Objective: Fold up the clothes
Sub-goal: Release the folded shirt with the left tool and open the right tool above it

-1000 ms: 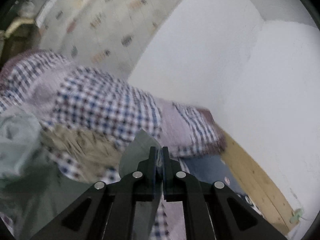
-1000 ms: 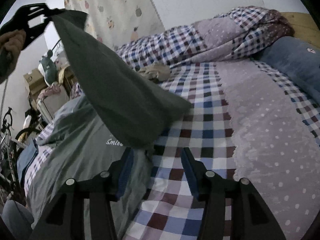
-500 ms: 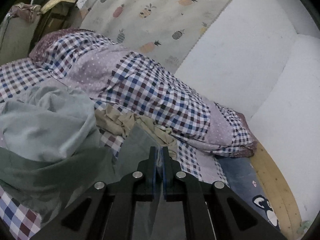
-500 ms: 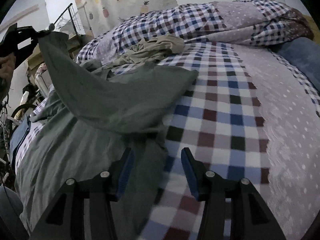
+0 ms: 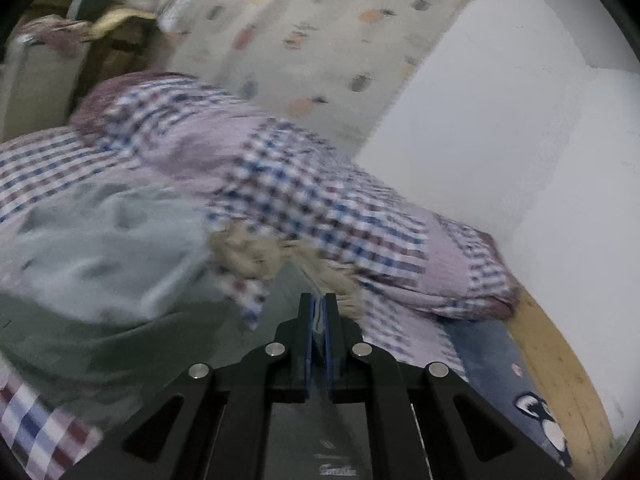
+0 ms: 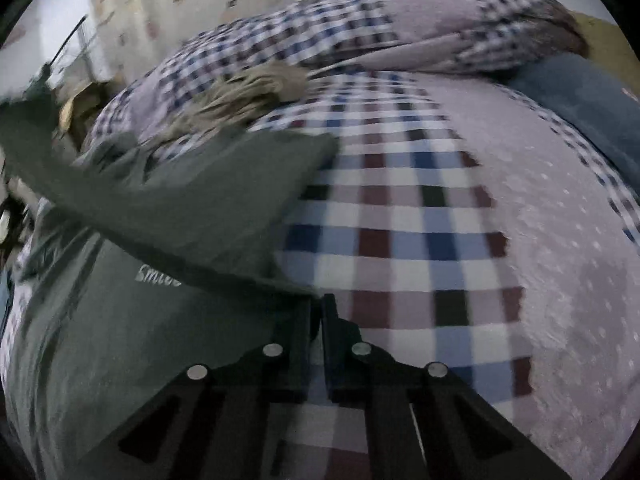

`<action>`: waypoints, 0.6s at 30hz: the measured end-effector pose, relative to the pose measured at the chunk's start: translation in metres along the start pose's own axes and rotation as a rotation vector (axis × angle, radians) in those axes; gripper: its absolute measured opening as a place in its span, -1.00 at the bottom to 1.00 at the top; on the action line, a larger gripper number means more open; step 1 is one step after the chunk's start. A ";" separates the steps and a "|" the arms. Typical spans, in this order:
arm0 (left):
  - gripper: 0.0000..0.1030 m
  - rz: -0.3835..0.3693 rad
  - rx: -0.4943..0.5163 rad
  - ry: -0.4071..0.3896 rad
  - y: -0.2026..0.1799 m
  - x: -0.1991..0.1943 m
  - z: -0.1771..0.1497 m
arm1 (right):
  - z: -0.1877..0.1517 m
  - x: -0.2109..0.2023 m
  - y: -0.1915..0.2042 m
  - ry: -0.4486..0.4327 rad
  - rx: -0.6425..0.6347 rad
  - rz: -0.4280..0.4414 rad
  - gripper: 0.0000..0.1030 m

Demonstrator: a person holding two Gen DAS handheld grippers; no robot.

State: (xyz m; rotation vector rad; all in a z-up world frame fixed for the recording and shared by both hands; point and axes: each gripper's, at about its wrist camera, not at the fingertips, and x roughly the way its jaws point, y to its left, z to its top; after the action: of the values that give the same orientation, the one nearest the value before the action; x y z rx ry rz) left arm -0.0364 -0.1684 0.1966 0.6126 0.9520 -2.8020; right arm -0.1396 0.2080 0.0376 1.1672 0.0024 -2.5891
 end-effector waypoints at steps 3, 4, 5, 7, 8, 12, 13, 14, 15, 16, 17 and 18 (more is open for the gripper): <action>-0.94 0.071 -0.046 0.040 0.041 0.000 -0.025 | 0.000 0.001 -0.022 0.032 0.080 -0.020 -1.00; -0.94 0.083 -0.055 0.057 0.052 0.001 -0.032 | 0.001 0.001 -0.030 0.047 0.113 -0.010 -0.99; -0.94 0.097 -0.063 0.073 0.062 0.001 -0.039 | 0.001 0.002 -0.039 0.061 0.146 -0.001 -0.94; -0.94 0.114 -0.088 0.105 0.085 0.001 -0.056 | 0.001 0.000 -0.055 0.059 0.203 0.027 -0.92; -0.94 0.116 -0.099 0.113 0.094 0.000 -0.062 | 0.002 -0.001 -0.061 0.051 0.225 0.041 -0.91; -0.94 0.109 -0.131 0.134 0.124 -0.001 -0.083 | 0.002 -0.001 -0.072 0.035 0.286 0.076 -0.61; -0.94 0.105 -0.135 0.137 0.131 -0.001 -0.087 | 0.002 -0.001 -0.073 0.033 0.293 0.086 -0.51; -0.94 0.098 -0.136 0.141 0.137 -0.001 -0.091 | 0.003 -0.003 -0.072 0.026 0.286 0.093 -0.38; -0.94 0.089 -0.136 0.145 0.143 -0.001 -0.096 | 0.005 -0.007 -0.070 0.012 0.273 0.102 -0.34; -0.94 0.081 -0.131 0.147 0.148 -0.001 -0.099 | 0.008 -0.011 -0.068 -0.002 0.259 0.111 -0.33; -0.94 0.072 -0.125 0.146 0.153 -0.002 -0.102 | 0.011 -0.017 -0.066 -0.016 0.242 0.122 -0.32; -0.94 0.067 -0.115 0.144 0.157 -0.003 -0.106 | 0.016 -0.022 -0.063 -0.030 0.225 0.135 -0.30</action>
State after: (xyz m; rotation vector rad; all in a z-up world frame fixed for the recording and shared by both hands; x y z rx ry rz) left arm 0.0391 -0.2292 0.0336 0.8234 1.0879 -2.6529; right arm -0.1548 0.2716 0.0565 1.1579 -0.3705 -2.5361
